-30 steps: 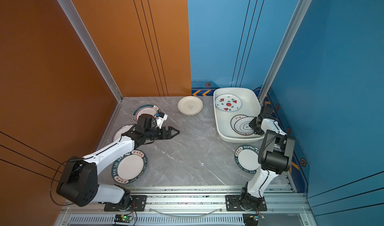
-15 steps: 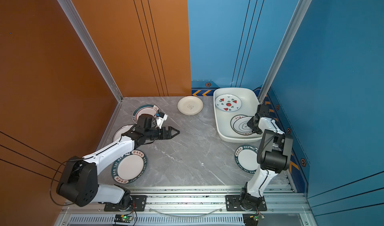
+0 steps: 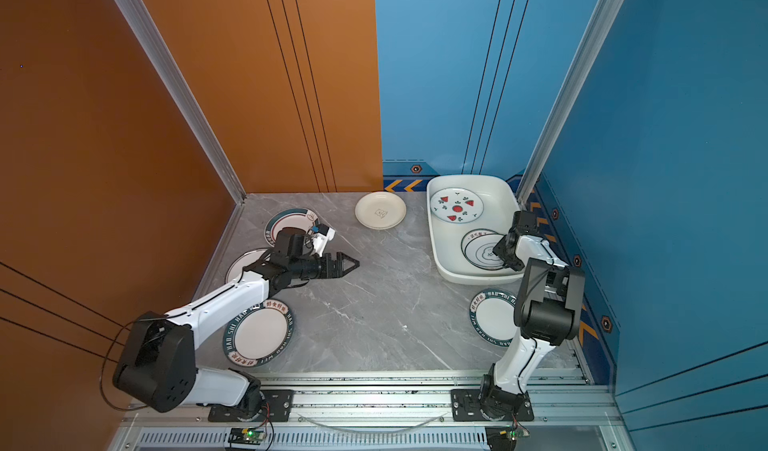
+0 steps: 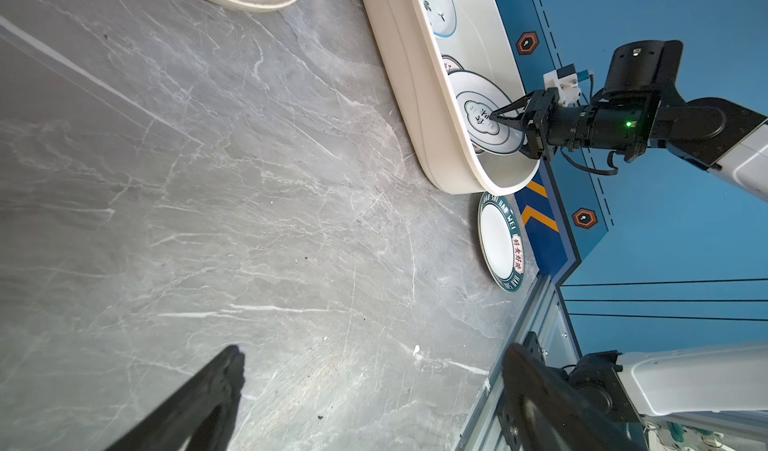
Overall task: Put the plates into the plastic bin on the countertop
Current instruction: 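Lower the cloud-print plate onto the sunburst plate in the bin with right gripper, then open right gripper and raise it while left gripper reaches toward green-rimmed plate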
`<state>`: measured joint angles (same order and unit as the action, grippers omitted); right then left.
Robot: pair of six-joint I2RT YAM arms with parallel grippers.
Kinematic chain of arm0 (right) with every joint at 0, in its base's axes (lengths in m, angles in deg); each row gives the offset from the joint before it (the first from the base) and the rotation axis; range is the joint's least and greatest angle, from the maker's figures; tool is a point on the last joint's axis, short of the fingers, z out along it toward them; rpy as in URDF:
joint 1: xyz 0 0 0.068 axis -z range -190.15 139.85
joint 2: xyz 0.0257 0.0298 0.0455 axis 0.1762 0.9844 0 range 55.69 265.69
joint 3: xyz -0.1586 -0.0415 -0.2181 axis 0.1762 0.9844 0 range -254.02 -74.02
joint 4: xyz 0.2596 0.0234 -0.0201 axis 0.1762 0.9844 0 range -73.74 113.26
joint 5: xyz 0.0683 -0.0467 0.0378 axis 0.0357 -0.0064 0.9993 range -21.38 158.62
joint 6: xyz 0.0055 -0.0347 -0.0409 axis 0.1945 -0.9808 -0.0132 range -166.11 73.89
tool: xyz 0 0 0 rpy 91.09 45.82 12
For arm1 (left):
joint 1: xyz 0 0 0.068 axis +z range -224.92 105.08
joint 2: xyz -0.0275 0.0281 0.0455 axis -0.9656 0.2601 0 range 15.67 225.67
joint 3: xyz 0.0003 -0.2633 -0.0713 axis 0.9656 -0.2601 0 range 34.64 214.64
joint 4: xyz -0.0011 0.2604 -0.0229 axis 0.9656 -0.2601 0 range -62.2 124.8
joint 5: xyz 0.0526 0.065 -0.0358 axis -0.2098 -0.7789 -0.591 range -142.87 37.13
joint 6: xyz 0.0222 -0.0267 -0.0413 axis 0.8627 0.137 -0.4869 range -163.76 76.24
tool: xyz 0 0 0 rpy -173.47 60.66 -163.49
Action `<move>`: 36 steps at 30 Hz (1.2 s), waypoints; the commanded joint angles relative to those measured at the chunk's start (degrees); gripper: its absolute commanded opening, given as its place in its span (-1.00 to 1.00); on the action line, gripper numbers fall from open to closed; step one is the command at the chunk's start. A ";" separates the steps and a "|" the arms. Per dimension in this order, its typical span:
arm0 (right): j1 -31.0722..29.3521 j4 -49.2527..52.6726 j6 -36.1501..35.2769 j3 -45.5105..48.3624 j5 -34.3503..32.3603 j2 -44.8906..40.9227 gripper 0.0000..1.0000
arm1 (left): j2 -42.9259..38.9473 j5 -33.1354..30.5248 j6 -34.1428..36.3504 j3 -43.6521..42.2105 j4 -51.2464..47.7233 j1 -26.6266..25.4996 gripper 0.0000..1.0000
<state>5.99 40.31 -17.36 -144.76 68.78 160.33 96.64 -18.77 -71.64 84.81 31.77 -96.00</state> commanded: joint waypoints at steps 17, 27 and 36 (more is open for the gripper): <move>-0.68 3.10 0.69 -4.61 -2.11 5.97 0.13 | 0.68 1.18 1.07 1.23 -0.09 -0.10 0.96; -3.50 5.18 -1.27 -3.45 -12.63 -2.52 0.14 | 0.77 0.32 2.49 1.61 -1.64 -1.42 0.96; -6.62 8.31 -3.35 -2.67 -15.04 -17.30 0.14 | 8.39 -8.16 0.51 6.62 0.60 -18.10 0.96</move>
<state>-0.11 45.06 -19.39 -148.04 55.45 146.16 101.23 -23.20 -69.13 89.75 29.78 -109.75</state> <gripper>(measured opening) 0.570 0.980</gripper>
